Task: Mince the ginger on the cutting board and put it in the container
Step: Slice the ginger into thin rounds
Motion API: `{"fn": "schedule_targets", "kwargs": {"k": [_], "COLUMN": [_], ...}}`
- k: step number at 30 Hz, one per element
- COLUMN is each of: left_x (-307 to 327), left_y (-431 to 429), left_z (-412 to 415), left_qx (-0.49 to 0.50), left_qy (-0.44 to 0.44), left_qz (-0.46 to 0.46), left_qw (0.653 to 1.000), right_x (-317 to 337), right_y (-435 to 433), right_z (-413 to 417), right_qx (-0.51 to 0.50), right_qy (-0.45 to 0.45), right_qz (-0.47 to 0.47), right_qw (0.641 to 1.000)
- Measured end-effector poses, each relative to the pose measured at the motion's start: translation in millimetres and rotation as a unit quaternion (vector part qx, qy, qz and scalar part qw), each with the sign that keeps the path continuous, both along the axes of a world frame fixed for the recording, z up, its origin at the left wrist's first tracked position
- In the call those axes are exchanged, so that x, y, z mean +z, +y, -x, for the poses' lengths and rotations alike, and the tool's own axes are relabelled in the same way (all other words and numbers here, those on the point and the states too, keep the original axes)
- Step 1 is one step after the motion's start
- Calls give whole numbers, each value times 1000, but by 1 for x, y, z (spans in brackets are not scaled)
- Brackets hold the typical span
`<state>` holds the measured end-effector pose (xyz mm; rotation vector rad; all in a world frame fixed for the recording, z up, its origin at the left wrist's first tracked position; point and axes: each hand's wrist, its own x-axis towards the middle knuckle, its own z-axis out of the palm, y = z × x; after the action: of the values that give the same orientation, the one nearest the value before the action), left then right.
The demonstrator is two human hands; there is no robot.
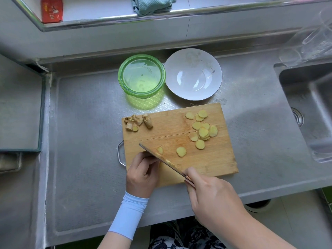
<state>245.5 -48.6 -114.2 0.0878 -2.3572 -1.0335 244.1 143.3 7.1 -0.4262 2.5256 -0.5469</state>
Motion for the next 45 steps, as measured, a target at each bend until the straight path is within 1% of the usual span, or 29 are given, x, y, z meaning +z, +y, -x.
{"fn": "schedule_targets", "kwargs": {"k": [8,15,20,45], "left_x": [-2,-2,1,0], "left_y": [-1,-1,0,-1], "left_z": [-1,0,1,0], "left_qx": [-5,2,6,1], "left_qy": [15,-3,-15,-12], "left_qz": [1,12,3,-7], "left_qw": [1000,1000,1000,1000], "right_x": [4,7,7,-3], "right_y": [-1,-5,-8,-20], "right_z": [2,6,11,23], "right_qx": [0,2,9,17], "right_qy": [-17,-22,-22,-19], "right_qz": [-10,-20,-22,-38], "right_qw": [1000,1000,999,999]}}
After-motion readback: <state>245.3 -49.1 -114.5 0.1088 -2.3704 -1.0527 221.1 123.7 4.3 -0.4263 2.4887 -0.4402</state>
